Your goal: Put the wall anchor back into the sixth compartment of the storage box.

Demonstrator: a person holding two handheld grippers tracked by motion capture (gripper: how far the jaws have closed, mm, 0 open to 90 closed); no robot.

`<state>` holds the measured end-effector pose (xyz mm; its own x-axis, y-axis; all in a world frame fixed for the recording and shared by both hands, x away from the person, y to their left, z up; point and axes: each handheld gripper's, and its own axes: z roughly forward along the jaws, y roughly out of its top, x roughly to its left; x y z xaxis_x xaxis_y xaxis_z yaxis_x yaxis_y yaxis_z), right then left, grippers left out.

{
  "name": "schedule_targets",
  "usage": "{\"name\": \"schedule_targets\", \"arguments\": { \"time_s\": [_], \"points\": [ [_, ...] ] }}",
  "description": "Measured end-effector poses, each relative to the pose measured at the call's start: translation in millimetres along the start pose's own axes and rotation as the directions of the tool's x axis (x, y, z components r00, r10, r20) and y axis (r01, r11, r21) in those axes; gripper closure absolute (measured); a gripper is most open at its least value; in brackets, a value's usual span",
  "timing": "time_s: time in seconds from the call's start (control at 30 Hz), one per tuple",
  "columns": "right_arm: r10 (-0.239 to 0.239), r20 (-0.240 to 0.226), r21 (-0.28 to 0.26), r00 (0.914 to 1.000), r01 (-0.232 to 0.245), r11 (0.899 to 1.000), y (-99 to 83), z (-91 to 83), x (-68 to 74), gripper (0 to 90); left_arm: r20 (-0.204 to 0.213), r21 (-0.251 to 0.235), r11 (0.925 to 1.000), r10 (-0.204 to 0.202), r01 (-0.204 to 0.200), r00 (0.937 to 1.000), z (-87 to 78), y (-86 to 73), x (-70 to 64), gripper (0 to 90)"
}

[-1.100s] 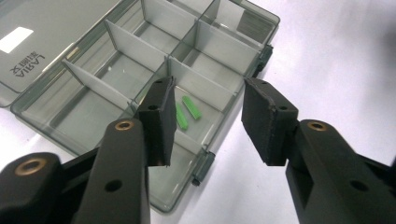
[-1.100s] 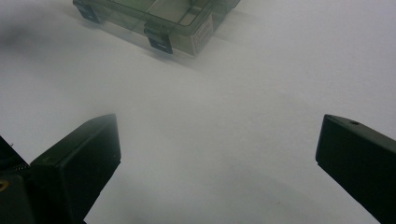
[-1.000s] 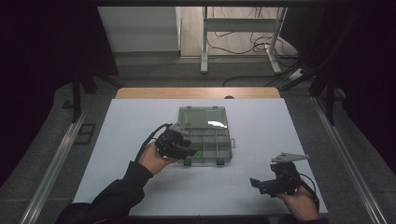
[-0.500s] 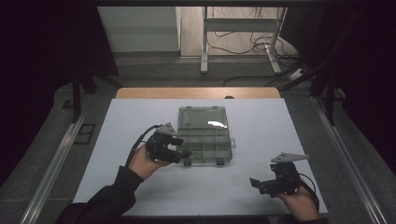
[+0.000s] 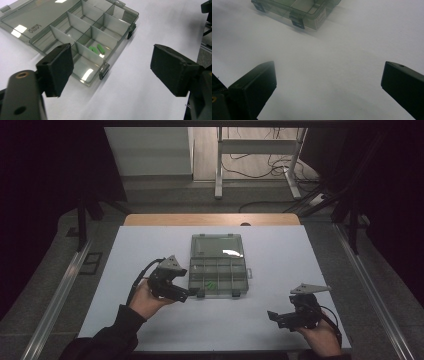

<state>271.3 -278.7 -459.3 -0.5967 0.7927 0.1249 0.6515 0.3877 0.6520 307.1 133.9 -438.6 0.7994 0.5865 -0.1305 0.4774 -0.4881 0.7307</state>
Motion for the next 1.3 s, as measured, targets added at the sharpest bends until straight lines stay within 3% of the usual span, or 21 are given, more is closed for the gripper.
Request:
{"name": "schedule_targets", "arguments": {
  "time_s": [0.33, 0.83, 1.3],
  "points": [
    [-0.002, 0.000, 0.001, 1.0000, 0.002, 1.000, 0.0, -0.3, 0.1, 0.0, -0.013, -0.031, 0.9991, -0.028, 0.028, 0.9995, -17.6, -12.2, -2.6, 9.0],
    [0.001, 0.000, 0.002, 1.0000, -0.001, 1.000, 0.1, 0.3, 0.2, 0.0, -0.025, -0.064, 0.9942, -0.088, 0.086, 0.9958, -50.1, -40.9, 0.9, 4.3],
    [0.001, 0.005, 0.002, 1.0000, -0.001, 1.000, 0.2, -0.2, 0.2, 0.0, -0.111, -0.051, 0.9957, -0.083, 0.078, 0.9904, -63.3, -62.7, 1.4, 1.4]
  ]
}}
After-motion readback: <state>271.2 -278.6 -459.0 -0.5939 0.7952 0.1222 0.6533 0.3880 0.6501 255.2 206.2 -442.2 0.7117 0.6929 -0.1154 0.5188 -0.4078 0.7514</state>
